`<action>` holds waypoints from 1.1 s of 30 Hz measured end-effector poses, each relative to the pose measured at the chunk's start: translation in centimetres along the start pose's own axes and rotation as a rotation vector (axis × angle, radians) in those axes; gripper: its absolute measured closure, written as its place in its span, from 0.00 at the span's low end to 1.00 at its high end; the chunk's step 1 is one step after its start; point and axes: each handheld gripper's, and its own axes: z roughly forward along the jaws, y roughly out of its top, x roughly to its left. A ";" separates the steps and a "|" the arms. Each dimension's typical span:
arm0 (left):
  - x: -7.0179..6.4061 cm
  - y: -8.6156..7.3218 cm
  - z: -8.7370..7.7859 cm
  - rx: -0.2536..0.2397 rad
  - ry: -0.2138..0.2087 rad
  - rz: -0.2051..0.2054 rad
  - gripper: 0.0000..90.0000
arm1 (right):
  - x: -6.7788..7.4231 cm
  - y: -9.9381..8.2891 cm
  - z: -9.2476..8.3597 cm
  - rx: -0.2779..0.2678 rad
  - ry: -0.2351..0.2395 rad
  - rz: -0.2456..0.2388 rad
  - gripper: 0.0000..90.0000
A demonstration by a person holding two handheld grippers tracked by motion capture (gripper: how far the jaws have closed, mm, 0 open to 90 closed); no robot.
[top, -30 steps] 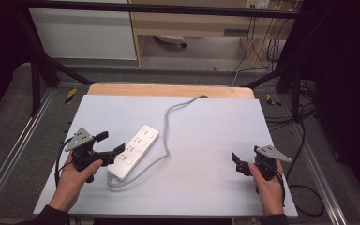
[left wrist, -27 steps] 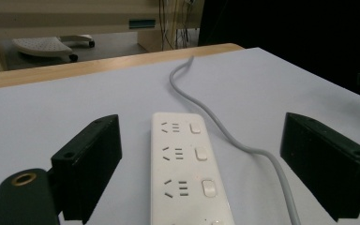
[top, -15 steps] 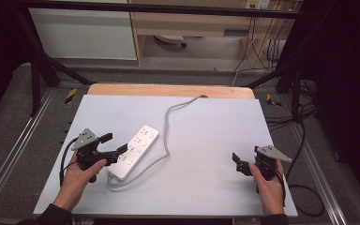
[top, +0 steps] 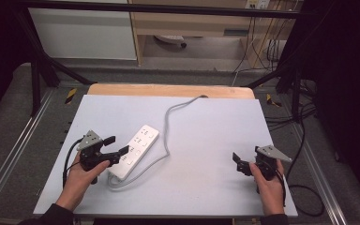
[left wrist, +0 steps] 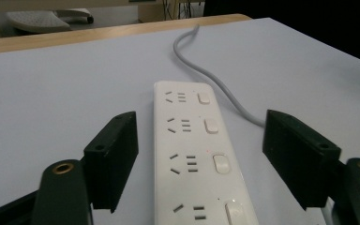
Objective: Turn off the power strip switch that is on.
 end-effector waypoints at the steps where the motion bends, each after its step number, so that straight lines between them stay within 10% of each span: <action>1: 0.0 0.0 0.0 0.003 0.000 0.000 0.33 | 0.0 0.0 0.0 0.001 0.001 0.001 0.04; 33: -1.1 -0.1 0.9 0.062 -0.089 0.029 0.80 | 0.0 -0.1 0.6 0.021 0.002 0.010 0.04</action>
